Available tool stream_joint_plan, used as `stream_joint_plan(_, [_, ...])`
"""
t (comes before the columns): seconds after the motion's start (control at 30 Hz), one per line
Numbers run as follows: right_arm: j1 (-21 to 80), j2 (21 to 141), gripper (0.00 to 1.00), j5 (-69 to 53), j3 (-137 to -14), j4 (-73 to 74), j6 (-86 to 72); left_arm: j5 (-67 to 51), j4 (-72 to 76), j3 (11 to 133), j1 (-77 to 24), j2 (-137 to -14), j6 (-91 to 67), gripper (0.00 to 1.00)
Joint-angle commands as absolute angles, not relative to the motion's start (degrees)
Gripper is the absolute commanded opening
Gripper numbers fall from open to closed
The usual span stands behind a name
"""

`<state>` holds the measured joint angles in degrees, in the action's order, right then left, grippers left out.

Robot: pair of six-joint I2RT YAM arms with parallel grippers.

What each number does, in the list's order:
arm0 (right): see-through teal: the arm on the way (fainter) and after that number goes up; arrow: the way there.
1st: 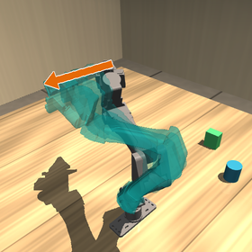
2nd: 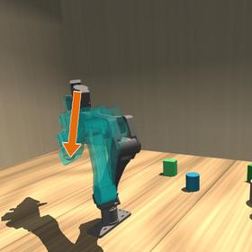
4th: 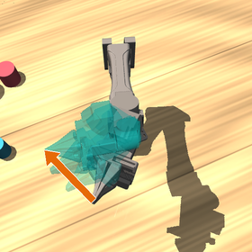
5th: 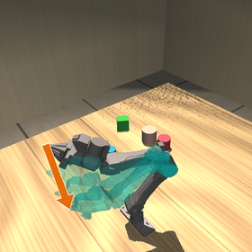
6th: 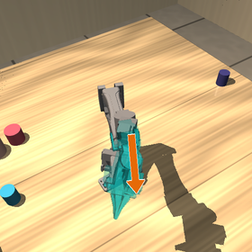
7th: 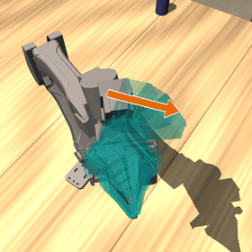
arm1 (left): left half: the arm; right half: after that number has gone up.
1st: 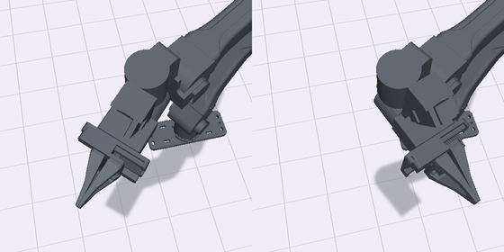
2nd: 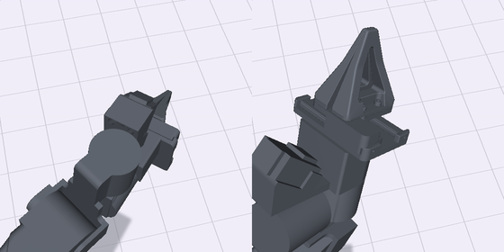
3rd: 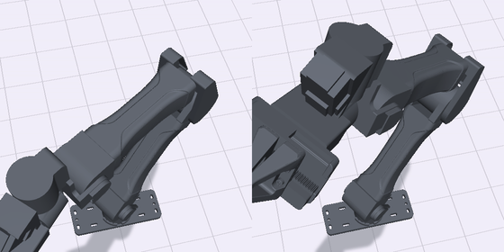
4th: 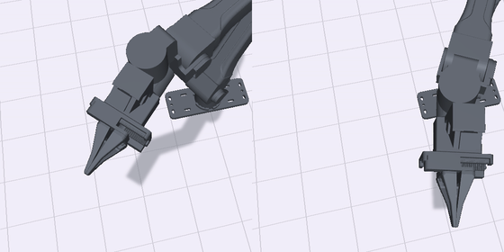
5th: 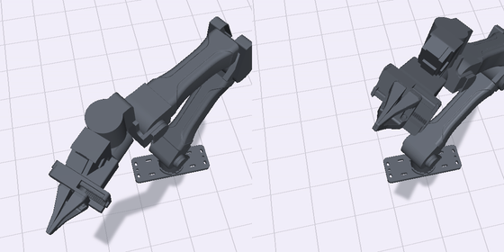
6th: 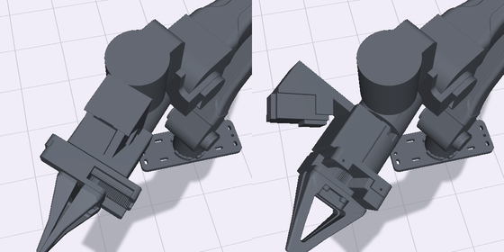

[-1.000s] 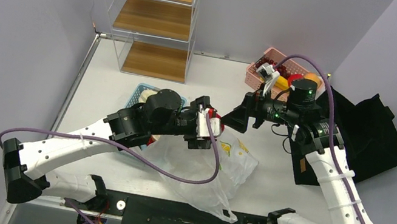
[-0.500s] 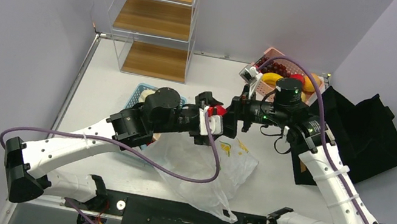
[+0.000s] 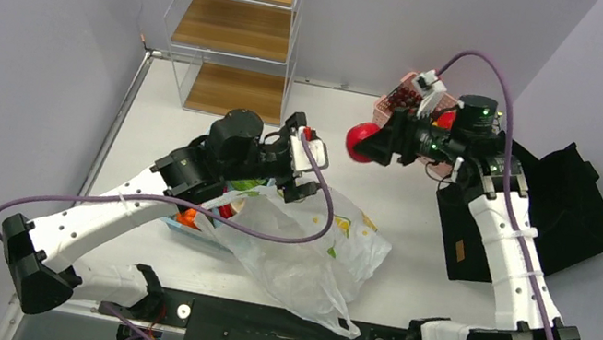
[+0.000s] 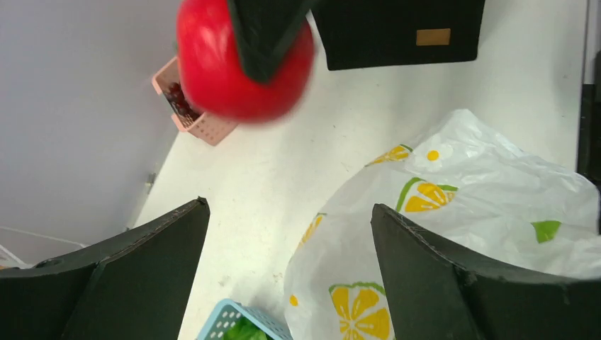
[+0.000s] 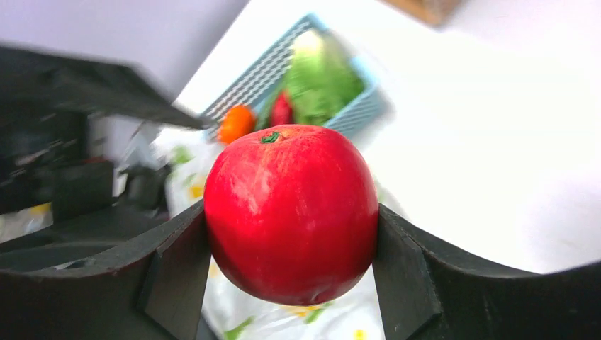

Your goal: Untie the knot of the grocery bags and take out the mixed food

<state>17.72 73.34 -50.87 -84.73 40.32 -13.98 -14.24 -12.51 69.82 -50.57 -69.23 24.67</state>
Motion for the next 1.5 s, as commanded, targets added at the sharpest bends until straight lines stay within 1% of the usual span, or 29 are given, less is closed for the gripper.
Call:
stream_joint_plan(0.0, [10.43,76.12,0.17,-42.81,-89.31,37.42,-11.35,-19.98,-23.01,76.92,-48.38,-69.31,20.21,0.84])
stream_joint_plan(0.1, [7.96,80.04,0.18,-34.32,-92.43,37.09,-6.57,-16.68,-25.00,80.02,-47.09,-72.95,18.27,0.84])
stream_joint_plan(0.17, [6.32,83.16,0.18,-24.67,-94.29,36.28,-3.89,-14.08,-26.03,82.42,-45.79,-76.16,17.12,0.84])
stream_joint_plan(0.23, [4.04,86.73,0.18,-18.66,-96.49,35.29,-2.24,-13.36,-28.43,85.93,-44.87,-80.04,17.15,0.84])
stream_joint_plan(0.37, [1.24,95.20,0.19,-11.36,-100.87,32.52,0.82,-15.53,-33.68,92.35,-44.63,-88.95,19.38,0.84])
stream_joint_plan(0.47, [0.26,101.03,0.19,-9.43,-105.62,30.11,1.35,-17.93,-36.81,96.56,-44.64,-95.92,21.67,0.85])
stream_joint_plan(0.6, [0.19,108.60,0.20,-8.26,-110.31,27.31,2.43,-18.77,-38.80,98.63,-44.75,-100.63,24.34,0.85])
stream_joint_plan(0.77, [0.22,116.88,0.22,-7.59,-115.37,25.69,4.01,-19.43,-41.38,97.55,-45.31,-103.69,30.52,0.85])
stream_joint_plan(0.87, [0.18,121.52,0.23,-5.86,-117.89,25.20,5.59,-17.13,-43.06,96.50,-46.75,-106.03,34.65,0.85])
stream_joint_plan(1.17, [0.18,129.05,0.29,-4.61,-121.73,20.53,7.65,-17.21,-47.97,93.26,-50.44,-112.43,40.39,0.85])
stream_joint_plan(1.23, [0.18,130.06,0.32,-4.33,-122.10,19.58,7.76,-17.60,-48.25,92.09,-50.87,-113.20,40.50,0.85])
stream_joint_plan(1.27, [0.22,130.56,0.36,-4.09,-122.09,19.28,7.88,-17.98,-48.45,91.40,-50.97,-113.47,40.47,0.85])
stream_joint_plan(1.33, [0.18,131.20,0.42,-3.79,-122.39,18.79,8.21,-17.73,-48.55,90.69,-51.50,-114.33,40.27,0.84])
stream_joint_plan(1.4, [0.18,131.38,0.46,-3.62,-122.52,18.72,8.72,-17.31,-48.70,90.47,-52.05,-115.14,40.07,0.73])
stream_joint_plan(1.43, [0.18,131.44,0.49,-3.50,-122.52,18.72,9.01,-17.27,-48.56,90.46,-52.13,-115.55,39.46,0.58])
stream_joint_plan(1.47, [0.22,131.55,0.51,-3.42,-122.50,18.76,9.16,-17.08,-48.45,90.44,-52.23,-115.70,39.07,0.52])
